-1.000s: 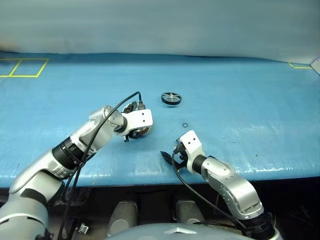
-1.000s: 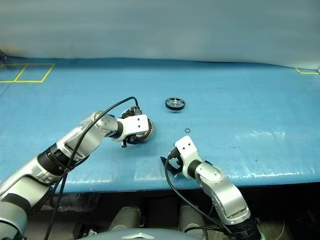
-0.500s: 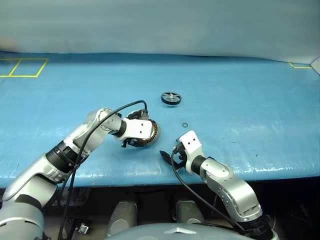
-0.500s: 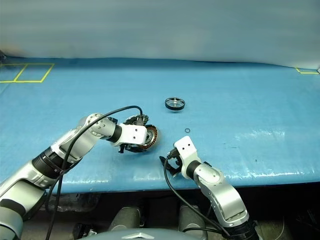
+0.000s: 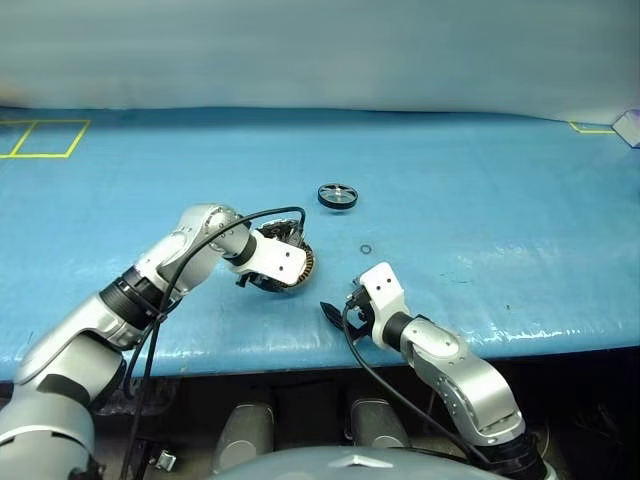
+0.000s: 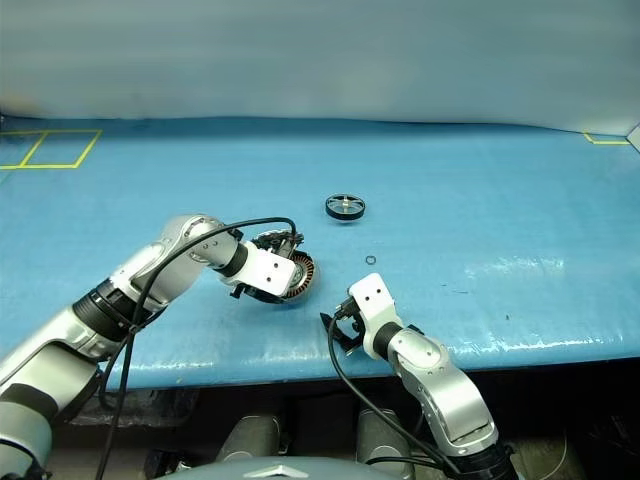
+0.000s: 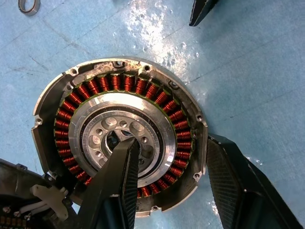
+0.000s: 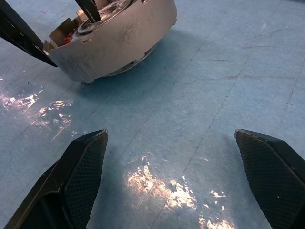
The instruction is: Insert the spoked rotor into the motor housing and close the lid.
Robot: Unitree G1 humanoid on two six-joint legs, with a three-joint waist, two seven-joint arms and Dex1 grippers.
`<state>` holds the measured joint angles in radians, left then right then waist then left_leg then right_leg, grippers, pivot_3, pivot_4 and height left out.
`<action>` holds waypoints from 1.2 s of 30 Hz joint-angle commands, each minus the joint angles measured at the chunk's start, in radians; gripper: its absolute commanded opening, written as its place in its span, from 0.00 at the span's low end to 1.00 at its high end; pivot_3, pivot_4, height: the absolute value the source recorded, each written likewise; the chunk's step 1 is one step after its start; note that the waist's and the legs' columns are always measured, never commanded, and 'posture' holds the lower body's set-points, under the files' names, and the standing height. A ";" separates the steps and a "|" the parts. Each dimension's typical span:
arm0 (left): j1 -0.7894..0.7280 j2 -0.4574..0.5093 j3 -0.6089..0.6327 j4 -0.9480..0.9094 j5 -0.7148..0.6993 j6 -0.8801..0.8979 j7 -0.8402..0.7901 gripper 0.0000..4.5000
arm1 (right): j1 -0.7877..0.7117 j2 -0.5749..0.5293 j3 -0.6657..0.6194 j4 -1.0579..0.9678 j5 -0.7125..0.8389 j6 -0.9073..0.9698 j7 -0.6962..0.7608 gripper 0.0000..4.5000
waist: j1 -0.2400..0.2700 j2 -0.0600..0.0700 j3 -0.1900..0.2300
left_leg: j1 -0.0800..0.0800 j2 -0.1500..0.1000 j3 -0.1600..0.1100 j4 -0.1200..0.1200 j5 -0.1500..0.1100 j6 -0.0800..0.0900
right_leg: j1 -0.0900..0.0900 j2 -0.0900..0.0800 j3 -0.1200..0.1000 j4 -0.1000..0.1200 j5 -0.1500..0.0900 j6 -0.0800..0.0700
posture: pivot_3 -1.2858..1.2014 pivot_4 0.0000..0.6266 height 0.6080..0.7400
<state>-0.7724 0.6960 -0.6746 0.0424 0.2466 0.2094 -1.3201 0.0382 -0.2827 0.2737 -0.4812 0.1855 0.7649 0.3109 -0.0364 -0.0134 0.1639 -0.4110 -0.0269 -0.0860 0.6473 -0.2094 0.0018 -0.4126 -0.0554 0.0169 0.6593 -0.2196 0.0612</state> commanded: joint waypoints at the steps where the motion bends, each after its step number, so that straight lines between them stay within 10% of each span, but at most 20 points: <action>1: -0.001 0.006 -0.008 -0.007 0.006 -0.030 -0.073 0.40 | 0.004 0.002 -0.013 -0.047 0.001 -0.013 -0.005 1.00 | 0.000 0.000 0.000 | 0.000 0.000 0.000 0.000 0.000 0.000 | 0.000 0.000 0.000 0.000 0.000 0.000 | 0.52 0.24 1.00; 10: 0.002 0.008 0.018 -0.015 0.030 -0.008 -0.103 0.40 | 0.016 0.000 -0.015 -0.051 0.002 -0.013 -0.010 1.00 | -0.001 0.000 0.000 | 0.000 0.000 0.000 0.000 0.000 0.000 | 0.000 0.000 0.000 0.000 0.000 0.000 | 0.52 0.24 1.00; 18: 0.015 0.001 0.041 -0.068 0.007 -0.003 -0.114 1.00 | 0.008 -0.001 -0.011 -0.050 0.003 -0.008 -0.005 1.00 | 0.001 0.000 0.000 | 0.000 0.000 -0.001 0.000 0.000 0.000 | 0.000 0.000 0.000 0.000 0.000 0.000 | 0.52 0.24 1.00; 33: 0.168 0.028 0.232 -0.444 -0.282 0.259 -0.113 1.00 | 0.056 -0.051 -0.069 -0.090 0.020 0.022 -0.002 1.00 | 0.000 0.001 0.001 | 0.000 0.001 -0.001 0.000 0.000 0.000 | 0.000 0.000 0.000 0.000 -0.001 -0.001 | 0.52 0.24 1.00; 36: 0.269 0.024 0.318 -0.517 -0.353 0.345 -0.036 0.87 | 0.073 -0.064 -0.098 -0.095 0.026 0.026 0.000 1.00 | 0.001 0.001 0.001 | 0.000 0.001 -0.002 0.000 0.000 0.000 | 0.000 -0.001 0.000 0.000 -0.001 -0.001 | 0.52 0.24 1.00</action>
<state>-0.5322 0.7227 -0.4190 -0.4181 -0.0555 0.5032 -1.4031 0.1073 -0.3457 0.2035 -0.5302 0.2023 0.7949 0.3061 -0.0350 -0.0127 0.1650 -0.4111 -0.0261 -0.0889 0.6471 -0.2094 0.0019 -0.4126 -0.0561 0.0169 0.6587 -0.2204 0.0600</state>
